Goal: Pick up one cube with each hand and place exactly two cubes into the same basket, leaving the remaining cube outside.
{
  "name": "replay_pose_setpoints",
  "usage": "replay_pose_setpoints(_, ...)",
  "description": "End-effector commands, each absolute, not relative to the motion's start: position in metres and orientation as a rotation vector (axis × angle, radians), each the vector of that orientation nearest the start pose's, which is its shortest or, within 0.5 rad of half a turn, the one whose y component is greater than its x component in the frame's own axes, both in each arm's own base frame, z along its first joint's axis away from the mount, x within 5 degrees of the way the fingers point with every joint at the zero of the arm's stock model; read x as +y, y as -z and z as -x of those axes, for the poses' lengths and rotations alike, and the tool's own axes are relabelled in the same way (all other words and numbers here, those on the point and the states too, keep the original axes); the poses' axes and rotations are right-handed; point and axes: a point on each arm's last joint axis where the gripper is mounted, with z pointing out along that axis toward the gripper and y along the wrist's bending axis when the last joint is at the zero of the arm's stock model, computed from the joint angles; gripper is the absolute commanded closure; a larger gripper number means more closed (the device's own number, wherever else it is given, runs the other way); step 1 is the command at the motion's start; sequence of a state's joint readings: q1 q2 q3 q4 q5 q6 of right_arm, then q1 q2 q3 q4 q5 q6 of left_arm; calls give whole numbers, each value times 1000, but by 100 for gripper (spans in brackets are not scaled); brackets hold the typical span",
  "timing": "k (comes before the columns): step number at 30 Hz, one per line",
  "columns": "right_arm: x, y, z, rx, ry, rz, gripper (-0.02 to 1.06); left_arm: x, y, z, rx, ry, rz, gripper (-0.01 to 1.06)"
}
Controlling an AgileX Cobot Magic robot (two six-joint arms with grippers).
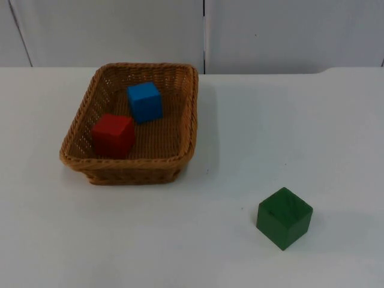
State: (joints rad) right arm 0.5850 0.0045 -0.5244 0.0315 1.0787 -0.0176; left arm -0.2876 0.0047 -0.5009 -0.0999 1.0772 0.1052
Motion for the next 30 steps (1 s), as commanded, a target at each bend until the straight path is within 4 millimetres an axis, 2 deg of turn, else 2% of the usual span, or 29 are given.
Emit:
replay_pose_setpoints(1,-2,-280,8,1975,-393,618,-1,-6,-275,7,2029,233,-402,0)
replay_pose_setpoints(8,-2,-280,8,1988,-359,562,-1,-6,-275,7,2029,233,-402,0)
replay_pose_setpoints(22,1,-280,8,2037,-157,230,-1,-6,-275,7,2029,233,-402,0)
replay_pose_setpoints(30,2,-280,8,2042,-96,130,-1,-6,-275,7,2029,233,-402,0)
